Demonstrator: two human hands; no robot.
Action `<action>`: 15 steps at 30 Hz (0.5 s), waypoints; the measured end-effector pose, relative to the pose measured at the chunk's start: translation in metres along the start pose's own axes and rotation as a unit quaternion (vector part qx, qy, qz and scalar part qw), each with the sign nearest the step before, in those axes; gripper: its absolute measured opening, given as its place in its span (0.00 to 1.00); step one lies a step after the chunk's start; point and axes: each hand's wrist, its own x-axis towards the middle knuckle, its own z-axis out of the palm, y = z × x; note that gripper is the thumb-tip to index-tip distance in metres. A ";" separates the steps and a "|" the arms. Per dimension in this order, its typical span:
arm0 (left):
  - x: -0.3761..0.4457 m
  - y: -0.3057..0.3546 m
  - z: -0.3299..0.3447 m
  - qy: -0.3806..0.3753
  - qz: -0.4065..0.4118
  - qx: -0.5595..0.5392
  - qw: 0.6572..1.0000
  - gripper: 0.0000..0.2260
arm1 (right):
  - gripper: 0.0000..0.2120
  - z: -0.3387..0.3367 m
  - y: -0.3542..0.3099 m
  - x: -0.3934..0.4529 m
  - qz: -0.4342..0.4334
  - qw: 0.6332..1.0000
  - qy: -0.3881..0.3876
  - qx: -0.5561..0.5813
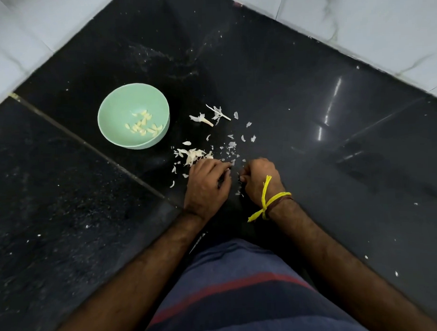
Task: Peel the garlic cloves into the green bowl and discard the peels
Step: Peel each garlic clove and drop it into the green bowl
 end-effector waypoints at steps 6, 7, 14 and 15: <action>-0.001 0.000 0.000 -0.005 -0.005 0.001 1.000 0.07 | 0.08 0.005 -0.002 0.003 0.007 1.000 0.005 -0.022; 0.000 0.000 0.000 -0.003 -0.006 0.001 1.000 0.06 | 0.08 0.005 -0.004 0.003 0.012 1.000 0.005 -0.023; -0.001 0.000 0.000 0.001 -0.004 -0.004 1.000 0.06 | 0.14 -0.004 -0.022 0.003 0.046 0.997 -0.009 -0.067; -0.001 0.001 0.000 0.002 0.001 -0.001 1.000 0.06 | 0.14 -0.004 -0.024 0.004 0.049 0.996 -0.009 -0.072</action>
